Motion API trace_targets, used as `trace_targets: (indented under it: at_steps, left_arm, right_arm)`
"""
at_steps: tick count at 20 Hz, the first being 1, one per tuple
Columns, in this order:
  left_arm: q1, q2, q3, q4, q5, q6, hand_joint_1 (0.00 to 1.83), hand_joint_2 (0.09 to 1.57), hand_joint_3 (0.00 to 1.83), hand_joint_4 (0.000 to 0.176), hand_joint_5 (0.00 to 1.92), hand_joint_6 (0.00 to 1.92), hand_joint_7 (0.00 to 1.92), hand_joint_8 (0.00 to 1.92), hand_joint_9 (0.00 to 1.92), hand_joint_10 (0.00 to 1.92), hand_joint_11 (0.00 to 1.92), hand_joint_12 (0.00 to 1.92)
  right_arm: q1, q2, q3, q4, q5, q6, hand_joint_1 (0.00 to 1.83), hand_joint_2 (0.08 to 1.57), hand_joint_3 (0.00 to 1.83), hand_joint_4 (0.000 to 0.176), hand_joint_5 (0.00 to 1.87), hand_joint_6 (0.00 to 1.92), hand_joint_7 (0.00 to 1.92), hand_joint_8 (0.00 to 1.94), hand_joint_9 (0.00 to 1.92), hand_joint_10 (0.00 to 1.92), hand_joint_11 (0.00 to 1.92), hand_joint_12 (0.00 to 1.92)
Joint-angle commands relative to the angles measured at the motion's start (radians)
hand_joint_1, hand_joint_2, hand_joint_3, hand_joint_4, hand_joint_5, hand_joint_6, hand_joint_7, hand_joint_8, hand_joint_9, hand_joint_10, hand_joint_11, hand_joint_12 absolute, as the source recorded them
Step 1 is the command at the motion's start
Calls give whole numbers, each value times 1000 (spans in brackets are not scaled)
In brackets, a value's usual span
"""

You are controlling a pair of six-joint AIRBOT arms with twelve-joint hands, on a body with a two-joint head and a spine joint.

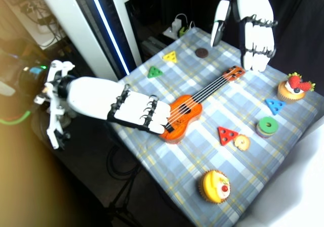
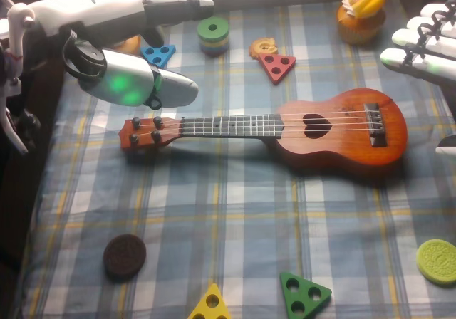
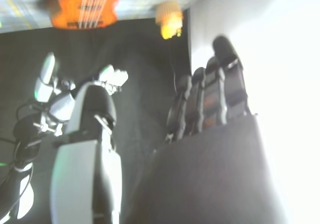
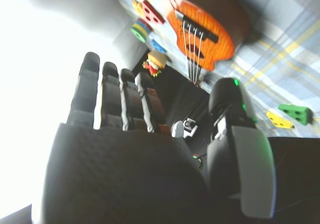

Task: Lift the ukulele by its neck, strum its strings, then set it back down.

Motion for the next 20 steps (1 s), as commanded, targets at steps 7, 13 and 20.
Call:
trace_targets:
  at_steps: [7, 13, 20]
  left_arm:
    - [56, -24, -1, -9, -57, -3, 732, 1047, 0, 21, 128, 6, 125, 3, 102, 7, 0, 970]
    - [99, -96, 31, -121, -8, 156, 780, 1003, 0, 29, 133, 5, 150, 2, 104, 10, 0, 514]
    - [151, -168, 72, -445, -6, 471, 800, 1102, 5, 17, 250, 28, 283, 25, 239, 65, 0, 1078]
  right_arm:
    - [14, 2, 4, 13, 113, -4, 447, 1221, 0, 0, 0, 0, 0, 0, 0, 0, 0, 0]
    - [14, 3, 3, 17, 115, -4, 494, 1229, 2, 0, 0, 0, 0, 0, 0, 0, 0, 0]
    - [14, 3, 3, 19, 115, -4, 442, 1258, 12, 0, 0, 0, 0, 0, 0, 0, 0, 0]
